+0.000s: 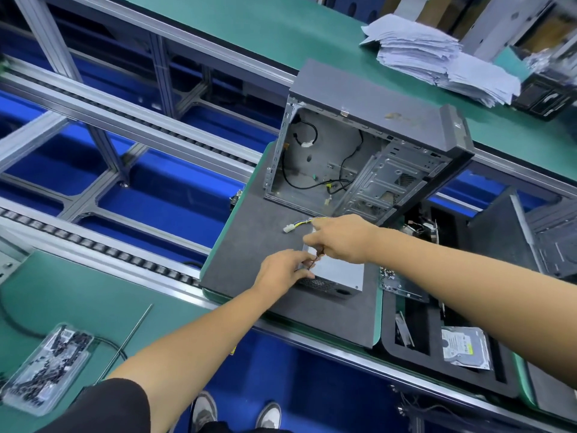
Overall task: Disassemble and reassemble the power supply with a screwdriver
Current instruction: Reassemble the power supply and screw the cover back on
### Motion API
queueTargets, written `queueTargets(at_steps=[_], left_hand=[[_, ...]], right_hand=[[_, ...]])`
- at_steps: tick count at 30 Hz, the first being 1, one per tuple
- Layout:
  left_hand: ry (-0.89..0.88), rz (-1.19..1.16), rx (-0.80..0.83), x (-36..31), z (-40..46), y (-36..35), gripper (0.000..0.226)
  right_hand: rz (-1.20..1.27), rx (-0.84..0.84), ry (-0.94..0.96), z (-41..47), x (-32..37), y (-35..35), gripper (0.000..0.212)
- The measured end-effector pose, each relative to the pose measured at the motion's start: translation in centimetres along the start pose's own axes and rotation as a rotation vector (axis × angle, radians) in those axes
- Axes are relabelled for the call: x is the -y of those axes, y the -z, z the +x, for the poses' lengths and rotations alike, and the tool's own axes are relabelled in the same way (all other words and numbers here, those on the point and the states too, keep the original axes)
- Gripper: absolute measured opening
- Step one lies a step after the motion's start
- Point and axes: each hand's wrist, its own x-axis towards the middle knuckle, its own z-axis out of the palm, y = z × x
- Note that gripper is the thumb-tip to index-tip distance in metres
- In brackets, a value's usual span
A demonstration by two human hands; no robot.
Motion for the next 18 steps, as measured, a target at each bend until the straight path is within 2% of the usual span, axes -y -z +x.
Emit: queueTargets(at_steps=[2, 5, 7, 9, 11, 13, 16, 18], left_hand=[[-0.052, 0.107, -0.067, 0.4, -0.3, 0.2, 0.036], [-0.097, 0.153, -0.068, 0.6, -0.1, 0.1, 0.036], [-0.136, 0.186, -0.071, 0.7, -0.1, 0.0, 0.034], [-0.153, 0.182, -0.077, 1.0, 0.0, 0.0, 0.031], [-0.145, 0.184, -0.057, 1.2, 0.1, 0.1, 0.030], [-0.142, 0.192, -0.033, 1.0, 0.3, 0.5, 0.029], [-0.111, 0.179, -0.006, 0.4, 0.8, 1.1, 0.028], [-0.083, 0.167, 0.029, -0.1, 1.0, 1.6, 0.028]], right_hand=[[0.015, -0.001, 0.050, -0.6, -0.5, -0.2, 0.026], [0.132, -0.012, 0.062, -1.0, -1.1, -0.5, 0.048], [0.085, -0.032, 0.097, -0.8, -1.0, -0.7, 0.037], [-0.133, -0.012, 0.098, -0.5, -0.7, -0.9, 0.022], [-0.220, -0.021, 0.079, -0.3, -0.6, -0.7, 0.017], [-0.125, -0.067, 0.085, -0.3, -0.5, -0.4, 0.014], [0.131, -0.045, 0.044, -0.5, -0.4, 0.0, 0.031], [0.140, -0.038, 0.000, -0.5, 0.0, 0.2, 0.034]])
